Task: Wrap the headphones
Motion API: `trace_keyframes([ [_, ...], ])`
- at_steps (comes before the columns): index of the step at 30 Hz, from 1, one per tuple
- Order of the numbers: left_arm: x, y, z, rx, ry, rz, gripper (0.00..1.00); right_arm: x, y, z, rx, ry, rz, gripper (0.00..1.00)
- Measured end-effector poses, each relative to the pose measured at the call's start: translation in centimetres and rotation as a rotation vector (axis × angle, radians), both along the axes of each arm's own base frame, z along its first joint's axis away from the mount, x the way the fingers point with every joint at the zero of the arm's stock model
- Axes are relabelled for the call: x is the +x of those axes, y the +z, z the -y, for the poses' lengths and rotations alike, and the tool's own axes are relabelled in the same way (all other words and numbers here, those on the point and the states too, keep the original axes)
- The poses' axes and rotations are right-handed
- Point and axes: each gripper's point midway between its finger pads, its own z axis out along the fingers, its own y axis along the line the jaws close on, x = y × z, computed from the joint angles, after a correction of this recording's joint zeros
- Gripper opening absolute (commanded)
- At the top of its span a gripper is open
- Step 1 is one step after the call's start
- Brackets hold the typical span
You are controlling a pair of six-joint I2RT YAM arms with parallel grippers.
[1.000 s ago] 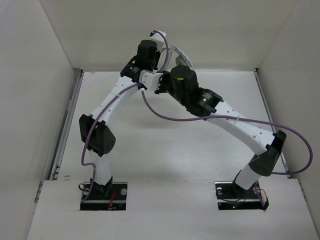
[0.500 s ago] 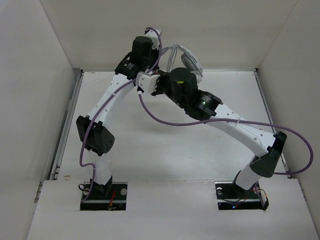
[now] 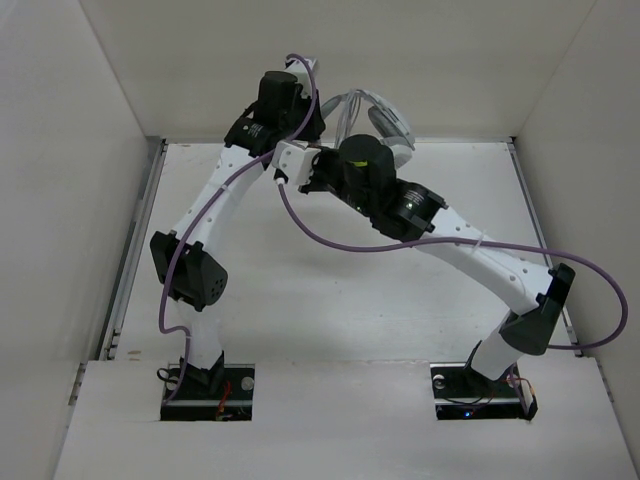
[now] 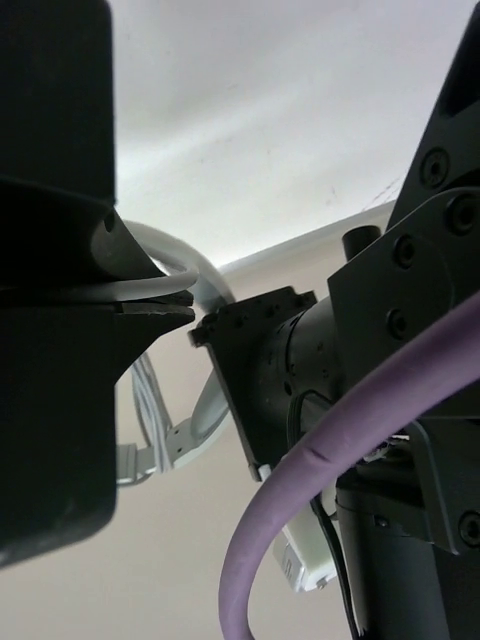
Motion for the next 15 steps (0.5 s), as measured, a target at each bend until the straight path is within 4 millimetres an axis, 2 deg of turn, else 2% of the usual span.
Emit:
trace_keyframes([
  [8,-0.5,0.3,0.5,-0.034,-0.026,-0.014,0.0,-0.8,-0.2,-0.9,0.027,0.031,-0.029,0.0],
  [15,-0.5,1.0,-1.1,-0.035,0.0,-0.006,0.0,0.0,1.4,0.0,0.009,0.01,0.026,0.0],
])
